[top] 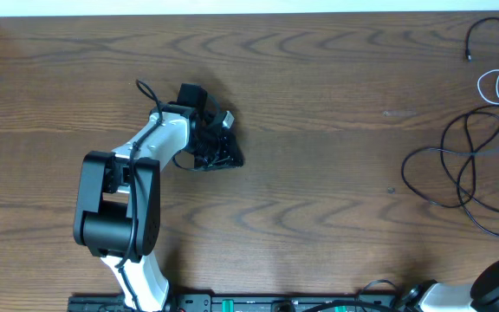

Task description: Untangle cables

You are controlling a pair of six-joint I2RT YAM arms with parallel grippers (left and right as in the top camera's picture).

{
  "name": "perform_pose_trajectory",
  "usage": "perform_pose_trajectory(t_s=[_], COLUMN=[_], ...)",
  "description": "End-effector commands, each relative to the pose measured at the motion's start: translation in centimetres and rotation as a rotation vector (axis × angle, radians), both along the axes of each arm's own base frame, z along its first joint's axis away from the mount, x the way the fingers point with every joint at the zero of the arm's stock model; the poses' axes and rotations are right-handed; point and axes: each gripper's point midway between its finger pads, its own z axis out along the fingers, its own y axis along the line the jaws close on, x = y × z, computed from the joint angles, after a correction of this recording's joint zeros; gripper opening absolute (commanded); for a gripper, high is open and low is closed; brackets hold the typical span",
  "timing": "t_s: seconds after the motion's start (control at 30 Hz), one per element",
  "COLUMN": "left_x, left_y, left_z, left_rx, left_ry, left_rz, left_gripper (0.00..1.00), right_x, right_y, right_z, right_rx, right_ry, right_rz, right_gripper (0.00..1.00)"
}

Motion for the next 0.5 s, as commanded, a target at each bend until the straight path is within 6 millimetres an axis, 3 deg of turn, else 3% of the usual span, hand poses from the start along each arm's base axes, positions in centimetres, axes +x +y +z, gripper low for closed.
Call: perform_pose_trajectory(t_s=[0.0, 0.1, 0.17, 0.3, 0.37, 0.47], left_x=[0.1, 1.1, 2.6, 4.1, 4.0, 3.5], left_y=[-0.1, 0.0, 0.6, 1.9, 2.7, 3.6], left_z=[-0.3, 1.0, 3.4, 11.3, 14.7, 18.1], left_rx=[-0.006, 0.005, 0.048, 0.113, 0.137, 0.167], left_ry=[-0.007, -0.067, -0.149, -0.396, -0.499, -0.606], left_rz=[-0.013, -0.030, -0.023, 0.011, 0.032, 0.061], left_gripper=[0.08, 0.08, 0.08, 0.09, 0.21, 0.34], right_x=[0.7, 1.9, 3.1, 4.0, 3.9, 3.5], right_y=[1.5, 4.4, 8.3, 15.8, 19.2, 23.7], right_z=[0.1, 1.9, 3.9, 6.2, 6.5, 6.4], right_rx=[0.027, 0.037, 0.047, 0.035, 0.022, 0.015], right_ry=[-0.007, -0.039, -0.074, -0.080, -0.065, -0.041], right_rz=[0.081, 0.225, 0.406, 0.692, 0.806, 0.945], right_gripper=[0.99, 0.99, 0.99, 0.99, 0.99, 0.99])
